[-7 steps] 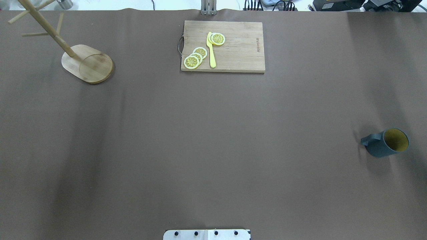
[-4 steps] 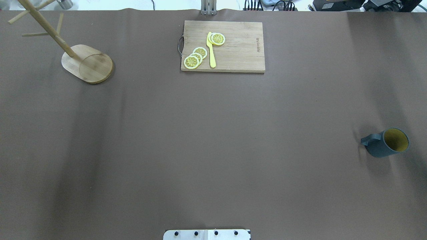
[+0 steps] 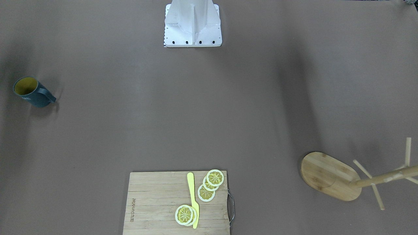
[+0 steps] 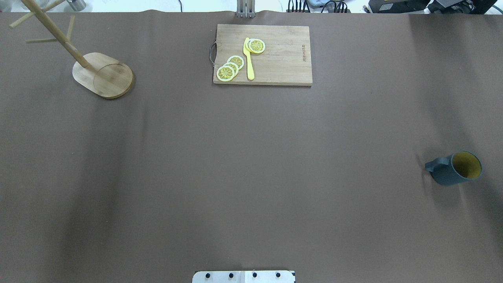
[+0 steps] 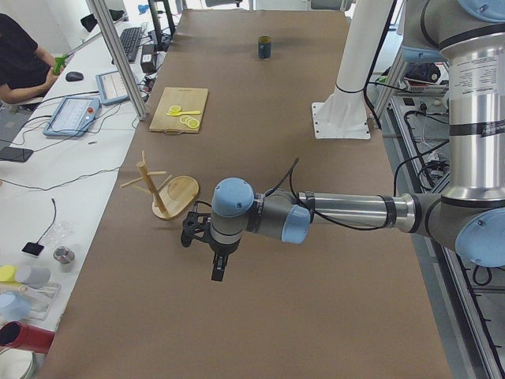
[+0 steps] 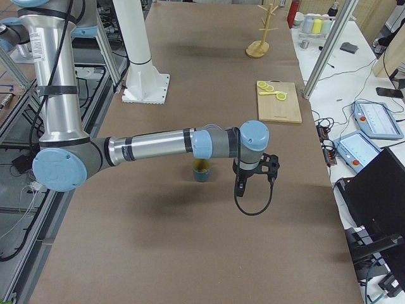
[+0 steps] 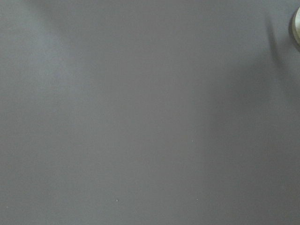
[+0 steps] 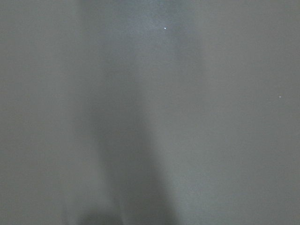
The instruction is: Hang cup on storage rack
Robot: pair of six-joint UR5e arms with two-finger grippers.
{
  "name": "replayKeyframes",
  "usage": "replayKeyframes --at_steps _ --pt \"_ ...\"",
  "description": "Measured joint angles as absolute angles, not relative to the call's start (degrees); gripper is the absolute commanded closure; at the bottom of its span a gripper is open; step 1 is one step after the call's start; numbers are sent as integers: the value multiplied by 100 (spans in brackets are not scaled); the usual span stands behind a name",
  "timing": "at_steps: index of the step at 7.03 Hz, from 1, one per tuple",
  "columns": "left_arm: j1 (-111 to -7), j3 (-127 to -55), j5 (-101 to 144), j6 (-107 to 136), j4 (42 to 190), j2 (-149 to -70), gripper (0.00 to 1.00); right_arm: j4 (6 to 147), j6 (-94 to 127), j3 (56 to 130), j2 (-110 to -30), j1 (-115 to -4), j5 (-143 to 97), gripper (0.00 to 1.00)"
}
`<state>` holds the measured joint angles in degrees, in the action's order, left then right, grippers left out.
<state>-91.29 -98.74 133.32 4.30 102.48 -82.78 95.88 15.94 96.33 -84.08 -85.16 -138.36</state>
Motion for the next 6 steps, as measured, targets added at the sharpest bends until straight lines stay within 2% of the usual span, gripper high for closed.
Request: replayKeyframes --at_steps 2,3,6 --pt "-9130 -9894 13518 422 10264 -8281 1 9564 2388 9739 -8292 -8048 -13824 0" --pt "-9131 -9905 13573 422 10276 -8280 1 9558 2989 10070 -8399 -7870 -13802 0" --pt "-9135 -9917 13707 420 10301 -8276 1 8850 4701 11305 -9568 -7459 -13660 1"
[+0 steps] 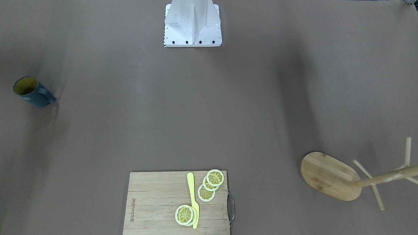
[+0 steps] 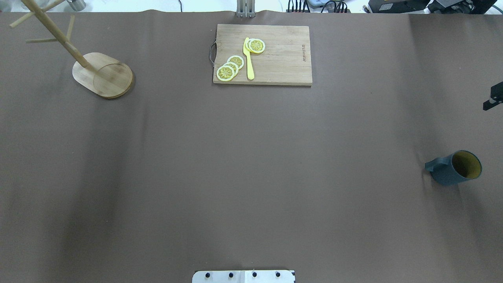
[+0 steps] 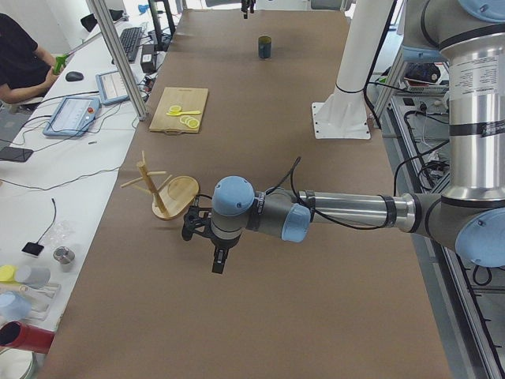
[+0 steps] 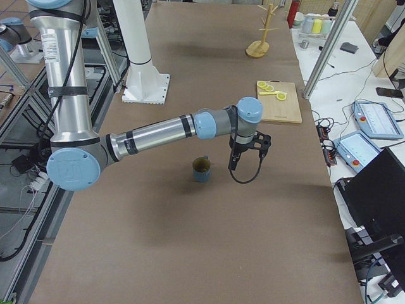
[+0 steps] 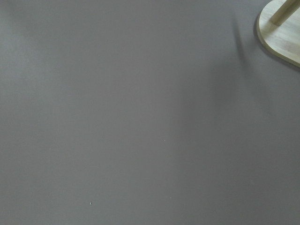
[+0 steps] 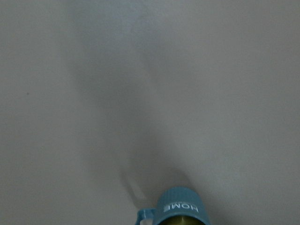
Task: Hang cup on storage rack
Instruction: 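Reach the right gripper down to the teal mug rim and grasp it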
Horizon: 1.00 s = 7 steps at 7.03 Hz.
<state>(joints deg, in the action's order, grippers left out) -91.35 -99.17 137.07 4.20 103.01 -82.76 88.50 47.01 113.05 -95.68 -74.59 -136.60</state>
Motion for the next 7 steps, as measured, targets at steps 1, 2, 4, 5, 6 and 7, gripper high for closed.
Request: replayKeyframes --at_steps 1,2,4,5,6,7 --pt "-9137 -9919 13749 416 10304 -8274 1 8164 5216 11438 -10081 -7304 -13564 1" --pt "-9139 -9917 13784 414 10303 -8272 1 7508 5715 11478 -10466 -7148 -13493 1" --pt "-9140 -9912 13825 413 10301 -8268 1 6677 6492 11493 -10924 -6636 -13148 1" --pt "-9140 -9903 13831 413 10299 -8265 1 6459 6978 11494 -10990 -6251 -12830 1" --pt "-9140 -9884 13833 413 10297 -8264 1 6342 7344 11481 -11008 -5955 -12555 1" --pt "-9138 -9855 13834 413 10297 -8262 1 6278 7604 11446 -11004 -5761 -12417 1"
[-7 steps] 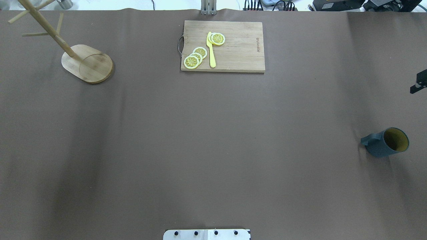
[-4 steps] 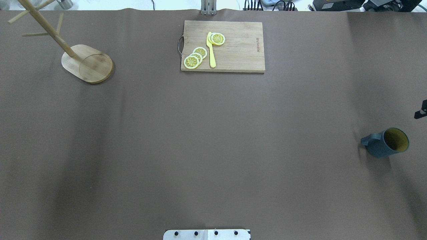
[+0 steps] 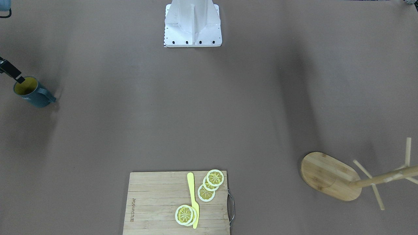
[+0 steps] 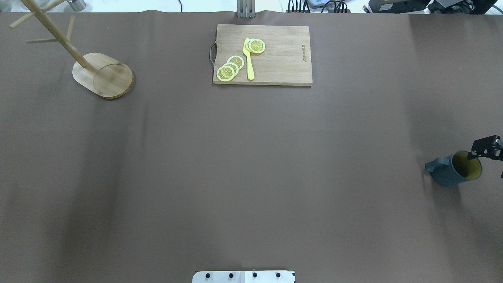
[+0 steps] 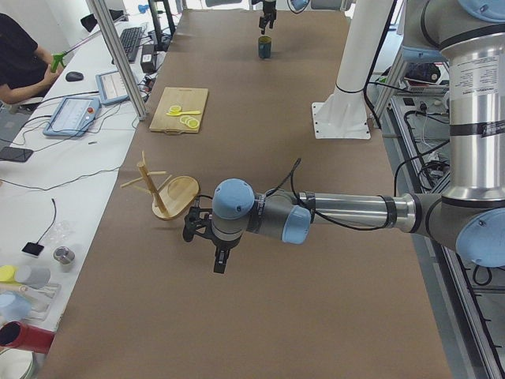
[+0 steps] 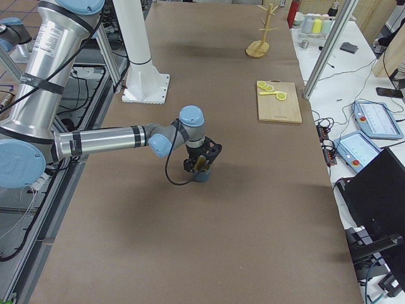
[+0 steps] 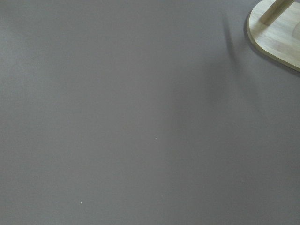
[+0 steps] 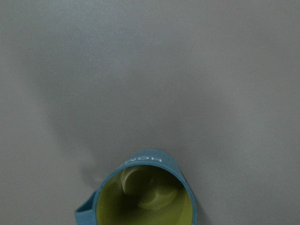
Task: Hang cup on storage rack
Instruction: 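Reach the right gripper down to the teal mug rim and grasp it, then lift the teal mug with the right gripper and carry it toward the table center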
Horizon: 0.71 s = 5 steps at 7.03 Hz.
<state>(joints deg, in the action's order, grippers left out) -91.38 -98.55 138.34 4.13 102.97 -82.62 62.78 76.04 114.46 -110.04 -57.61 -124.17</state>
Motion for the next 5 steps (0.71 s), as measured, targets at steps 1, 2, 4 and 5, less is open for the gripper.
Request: replayKeyframes --at_steps 1,2,4,5 --pt "-9137 -9840 13834 413 10292 -8263 1 6238 7756 11404 -11000 -5635 -12360 1" --pt "-9134 -9832 13834 413 10287 -8267 1 6198 7837 11331 -10997 -5560 -12342 1" --pt "-9132 -9829 13830 413 10278 -8282 1 5815 7921 11033 -11000 -5487 -12357 18" --pt "-9132 -9840 13832 413 10274 -8285 1 5629 7976 10893 -11003 -5472 -12359 66"
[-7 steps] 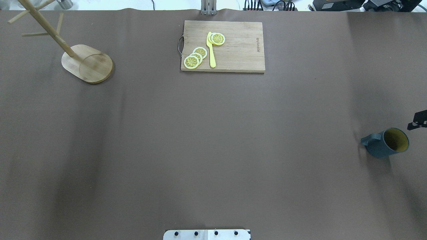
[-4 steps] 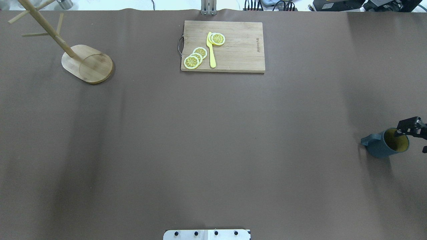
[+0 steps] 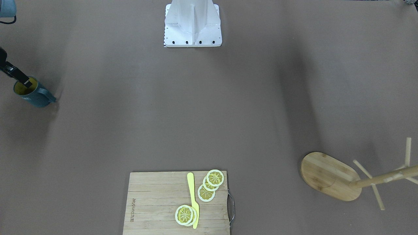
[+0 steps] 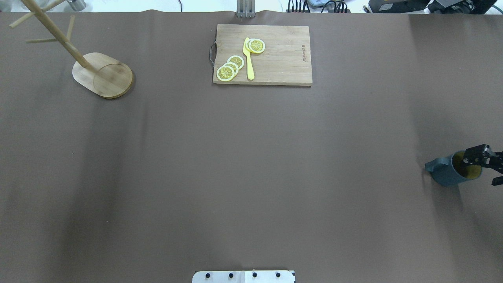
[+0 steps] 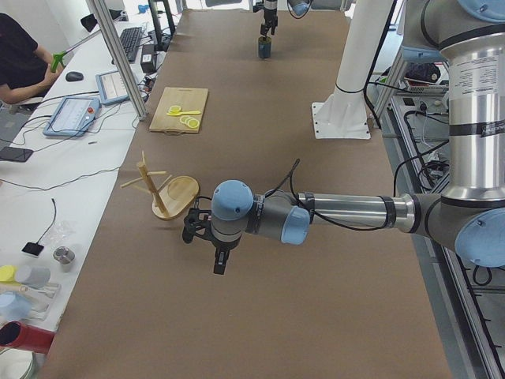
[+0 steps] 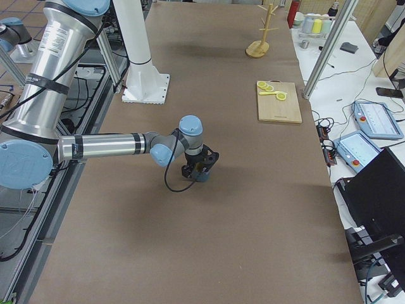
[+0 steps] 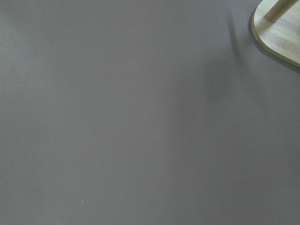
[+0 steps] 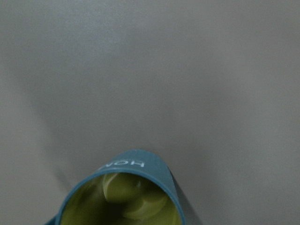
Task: Hang cup on storage rack
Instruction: 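Lift the teal mug with the right gripper and carry it toward the table center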
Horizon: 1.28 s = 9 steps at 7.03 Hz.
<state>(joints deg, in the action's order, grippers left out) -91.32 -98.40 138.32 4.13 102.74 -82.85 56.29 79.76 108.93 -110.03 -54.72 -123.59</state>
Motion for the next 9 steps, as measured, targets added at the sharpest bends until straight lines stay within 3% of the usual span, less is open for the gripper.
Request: replayKeyframes --at_steps 1,6,9 --pt "-9132 -9855 13833 415 10269 -8286 1 5547 8018 10809 -11002 -5464 -12350 100" --pt "-9132 -9812 13834 421 10233 -8301 1 5504 8084 10812 -10943 -5452 -12444 100" --pt "-9132 -9786 13832 641 10233 -8398 1 5655 7767 10995 -10675 -6583 -13411 100"
